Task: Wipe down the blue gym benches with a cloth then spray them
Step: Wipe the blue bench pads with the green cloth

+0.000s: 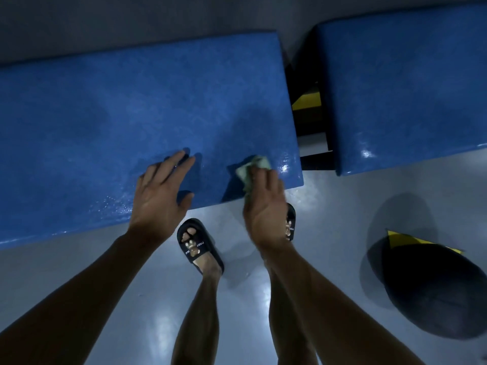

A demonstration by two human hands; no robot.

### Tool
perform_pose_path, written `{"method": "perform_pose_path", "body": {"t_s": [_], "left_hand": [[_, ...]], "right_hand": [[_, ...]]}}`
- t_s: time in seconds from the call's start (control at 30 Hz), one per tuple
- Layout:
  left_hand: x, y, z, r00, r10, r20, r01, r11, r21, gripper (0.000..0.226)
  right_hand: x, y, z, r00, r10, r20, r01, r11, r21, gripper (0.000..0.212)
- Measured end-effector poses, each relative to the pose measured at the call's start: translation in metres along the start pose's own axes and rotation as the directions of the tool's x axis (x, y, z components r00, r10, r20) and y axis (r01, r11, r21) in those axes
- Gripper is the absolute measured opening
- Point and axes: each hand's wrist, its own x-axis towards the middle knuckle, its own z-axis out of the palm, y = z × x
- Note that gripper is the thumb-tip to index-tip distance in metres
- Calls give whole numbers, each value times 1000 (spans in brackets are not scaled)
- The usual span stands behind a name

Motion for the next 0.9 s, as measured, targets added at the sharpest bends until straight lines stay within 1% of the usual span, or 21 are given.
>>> {"method": "perform_pose_path", "body": {"t_s": [0.07, 0.13, 0.23, 0.27, 0.3, 0.33, 0.4, 0.47, 0.5, 0.53, 0.57, 0.6, 0.67, 0.73, 0.77, 0.8, 0.83, 0.87, 0.9], "left_hand": [[3, -5, -4, 1000, -14, 27, 13, 999, 51, 80], [8, -11, -9, 997, -45, 69, 38, 994, 107, 87], [15, -21, -15, 993, -73, 97, 56, 983, 172, 94], [17, -24, -15, 993, -73, 93, 54, 981, 184, 94], [18, -25, -15, 994, -69, 87, 51, 980, 194, 95], [19, -25, -15, 995, -67, 78, 50, 979, 199, 95], [20, -24, -13, 996, -64, 63, 51, 980, 190, 93], [20, -22, -12, 997, -59, 57, 48, 983, 179, 90], [20, -22, -13, 997, -57, 56, 47, 983, 180, 89], [21, -23, -14, 997, -56, 59, 44, 982, 184, 89], [22, -23, -14, 997, -53, 63, 40, 981, 192, 89], [22, -24, -15, 997, -49, 63, 36, 979, 199, 90], [23, -26, -16, 997, -40, 59, 27, 978, 206, 92], [24, -28, -16, 998, -31, 60, 18, 979, 203, 94], [24, -28, -16, 998, -28, 59, 15, 979, 203, 95], [24, -29, -17, 998, -25, 58, 12, 979, 206, 94], [25, -30, -17, 998, -21, 54, 9, 978, 208, 94], [25, -31, -16, 999, -18, 48, 7, 978, 208, 94], [25, -31, -16, 999, -17, 44, 7, 978, 208, 93]], "right_hand": [[-10, -22, 10, 986, -128, 104, 127, 992, 16, 41], [-10, -32, 13, 961, -198, 195, 196, 980, 34, 45], [7, -8, -7, 904, -310, 293, 325, 946, -2, 52], [15, 6, -18, 902, -308, 302, 331, 943, -26, 52], [24, 23, -30, 921, -276, 275, 301, 952, -54, 50], [35, 40, -40, 951, -214, 223, 236, 969, -78, 48], [57, 65, -55, 994, -46, 98, 57, 993, -108, 47], [65, 66, -51, 990, 138, -11, -138, 985, -107, 47], [64, 54, -43, 977, 205, -59, -209, 973, -94, 47], [59, 38, -32, 968, 233, -94, -241, 967, -79, 48], [50, 18, -19, 969, 222, -105, -229, 971, -66, 51], [40, -3, -5, 980, 174, -93, -179, 982, -51, 53], [19, -40, 18, 1000, 5, -2, -5, 999, -35, 50], [6, -58, 24, 971, -195, 135, 203, 978, -48, 42], [7, -56, 20, 941, -275, 196, 291, 955, -59, 42], [13, -48, 12, 916, -321, 242, 347, 935, -71, 48], [21, -34, 3, 902, -331, 277, 369, 925, -96, 55], [31, -17, -7, 908, -305, 287, 355, 925, -138, 58], [43, 0, -19, 931, -260, 257, 312, 931, -188, 55]]}}
